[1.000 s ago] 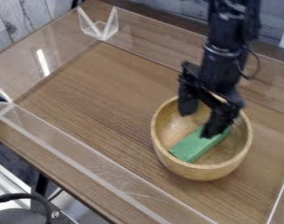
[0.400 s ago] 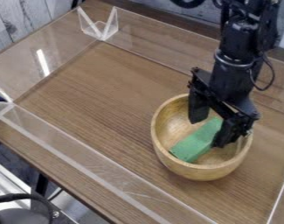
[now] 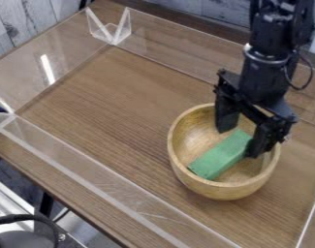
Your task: Remove the green block from inside the brown bowl and put it on the table
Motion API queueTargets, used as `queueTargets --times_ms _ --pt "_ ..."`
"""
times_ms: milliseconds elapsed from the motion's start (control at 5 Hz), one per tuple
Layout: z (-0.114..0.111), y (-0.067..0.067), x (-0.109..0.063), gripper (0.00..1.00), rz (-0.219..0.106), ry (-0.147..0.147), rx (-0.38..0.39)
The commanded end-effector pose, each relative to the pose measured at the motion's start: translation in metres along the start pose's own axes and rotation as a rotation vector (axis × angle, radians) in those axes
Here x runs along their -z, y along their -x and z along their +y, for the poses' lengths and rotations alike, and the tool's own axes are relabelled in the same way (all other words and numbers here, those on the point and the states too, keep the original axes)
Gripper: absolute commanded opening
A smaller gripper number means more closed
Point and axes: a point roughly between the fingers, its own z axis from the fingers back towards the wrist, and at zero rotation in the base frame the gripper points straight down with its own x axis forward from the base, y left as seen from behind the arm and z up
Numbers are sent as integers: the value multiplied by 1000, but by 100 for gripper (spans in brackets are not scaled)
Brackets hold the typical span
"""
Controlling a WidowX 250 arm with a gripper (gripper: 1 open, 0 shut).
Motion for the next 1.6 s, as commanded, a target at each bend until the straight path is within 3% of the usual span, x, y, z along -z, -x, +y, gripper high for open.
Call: queueTargets --times_ms 0,200,600,1000,1400 --pt "5 -8 -4 100 -50 40 1" --pt "10 -8 5 100 -47 81 7" --pt "6 -22 6 100 -47 11 4" --pt "14 -12 -9 100 -75 -58 42" --pt "4 -20 -6 100 -139 20 58"
